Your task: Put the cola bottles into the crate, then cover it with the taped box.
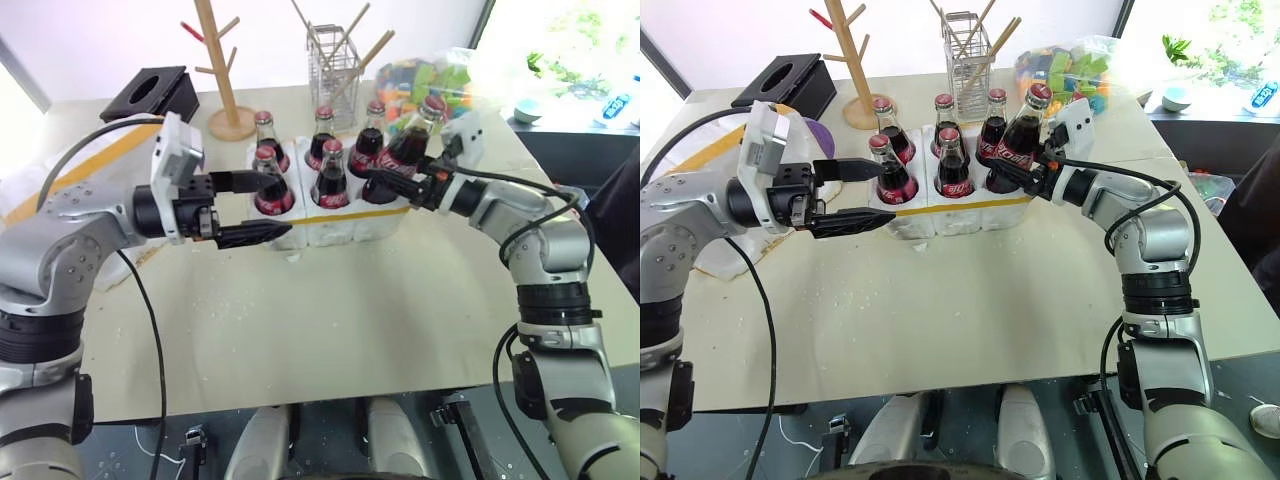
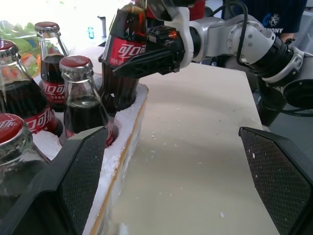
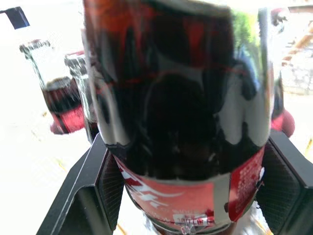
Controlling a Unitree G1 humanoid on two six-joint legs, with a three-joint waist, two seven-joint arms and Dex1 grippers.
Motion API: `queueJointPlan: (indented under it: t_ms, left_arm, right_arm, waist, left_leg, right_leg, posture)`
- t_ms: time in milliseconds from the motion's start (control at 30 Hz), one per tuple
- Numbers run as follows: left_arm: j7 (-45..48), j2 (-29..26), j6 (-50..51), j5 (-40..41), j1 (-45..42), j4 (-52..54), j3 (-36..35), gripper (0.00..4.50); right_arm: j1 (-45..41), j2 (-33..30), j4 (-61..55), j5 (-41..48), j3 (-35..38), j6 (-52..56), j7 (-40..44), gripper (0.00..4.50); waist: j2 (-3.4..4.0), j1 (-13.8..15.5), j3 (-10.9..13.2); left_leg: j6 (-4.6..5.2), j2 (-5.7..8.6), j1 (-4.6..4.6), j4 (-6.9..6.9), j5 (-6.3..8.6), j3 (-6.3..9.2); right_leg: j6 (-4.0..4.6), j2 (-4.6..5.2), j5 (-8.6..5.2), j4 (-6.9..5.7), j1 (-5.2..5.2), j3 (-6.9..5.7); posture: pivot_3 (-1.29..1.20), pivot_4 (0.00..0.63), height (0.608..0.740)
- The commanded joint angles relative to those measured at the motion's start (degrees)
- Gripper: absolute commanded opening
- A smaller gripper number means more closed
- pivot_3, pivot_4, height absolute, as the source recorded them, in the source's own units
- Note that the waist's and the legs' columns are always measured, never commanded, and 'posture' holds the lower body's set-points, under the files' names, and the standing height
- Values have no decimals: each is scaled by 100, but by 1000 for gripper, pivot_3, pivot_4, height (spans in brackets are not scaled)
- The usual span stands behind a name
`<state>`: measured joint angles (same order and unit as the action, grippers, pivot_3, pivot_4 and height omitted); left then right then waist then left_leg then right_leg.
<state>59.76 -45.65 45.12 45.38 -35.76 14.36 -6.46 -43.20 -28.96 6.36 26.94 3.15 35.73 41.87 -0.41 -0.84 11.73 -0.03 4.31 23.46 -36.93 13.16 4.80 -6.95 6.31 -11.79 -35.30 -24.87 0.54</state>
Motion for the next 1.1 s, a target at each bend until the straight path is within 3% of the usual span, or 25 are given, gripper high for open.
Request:
queueJointPlan:
  t_ms: [33, 233, 300, 367, 500, 633, 800, 900, 1100]
  left_arm:
    - [68, -77, -156, -29, -133, 29, -120, 4500]
    - [121, -49, -172, -28, -205, 11, -62, 4500]
    - [136, -43, -176, -44, -219, -4, -48, 4500]
    - [144, -49, -169, -43, -215, -3, -56, 4500]
    - [169, -259, -111, -22, -34, 97, -230, 4500]
    - [224, -999, 125, 180, 409, 258, -1083, 4500]
    - [868, -2289, 752, 415, 1217, -127, -2813, 4500]
    - [1475, -3012, 625, -159, 1813, -784, -3513, 4500]
    - [3064, -3943, -231, -1760, 3319, -2175, -4381, 4500]
  right_arm:
    - [-223, 8, 73, -348, -146, -172, -153, 2866]
    - [-348, 235, 799, -1019, -573, -487, -370, 2866]
    - [-359, 283, 929, -1074, -581, -437, -390, 3888]
    - [-351, 294, 913, -1096, -544, -410, -385, 4481]
    - [-215, 87, 268, -748, -183, 0, -288, 4481]
    - [63, -793, -1013, 144, 644, 947, 201, 4481]
    - [316, -1792, -1823, 1244, 1580, 2038, 619, 4481]
    - [683, -2291, -2285, 1781, 1882, 2174, 1210, 4481]
    - [687, -2397, -2519, 2165, 1846, 2170, 1182, 4481]
  waist:
    - [0, 0, 0]
    - [-2, -2, -2]
    - [-4, -21, -3]
    - [-5, -30, -3]
    - [-5, -16, -4]
    - [-2, 16, 1]
    - [-4, -51, 2]
    - [-3, -37, 1]
    - [-2, -32, 0]
  left_leg:
    - [0, 0, 0, 1, 0, 0]
    - [-1, 1, 0, -5, 0, -2]
    - [-1, 0, -1, -7, -1, -2]
    - [-2, -1, -8, -8, -1, -4]
    - [-5, -3, -14, -12, -3, 0]
    - [-3, -3, 4, -6, -1, 3]
    - [-1, -13, 11, 4, 14, -6]
    - [1, -27, 2, 10, 15, -10]
    - [1, -41, -8, -2, 16, -30]
  right_leg:
    - [0, 0, 0, 0, -1, 0]
    - [0, 1, 0, 0, 2, 1]
    - [0, 0, 0, 0, 4, 1]
    - [0, 0, 1, 0, 9, 1]
    - [5, -5, 3, -2, 17, 1]
    - [5, -4, 3, 0, -1, 1]
    - [4, -6, 1, 5, -18, 0]
    - [26, -21, -12, 10, -11, 1]
    - [47, -19, -15, 14, -5, 7]
  posture:
    - [0, 150, 740]
    - [0, 150, 740]
    - [0, 150, 740]
    - [0, 150, 740]
    - [0, 150, 740]
    - [0, 150, 740]
    - [0, 150, 740]
    - [0, 150, 740]
    - [0, 150, 740]
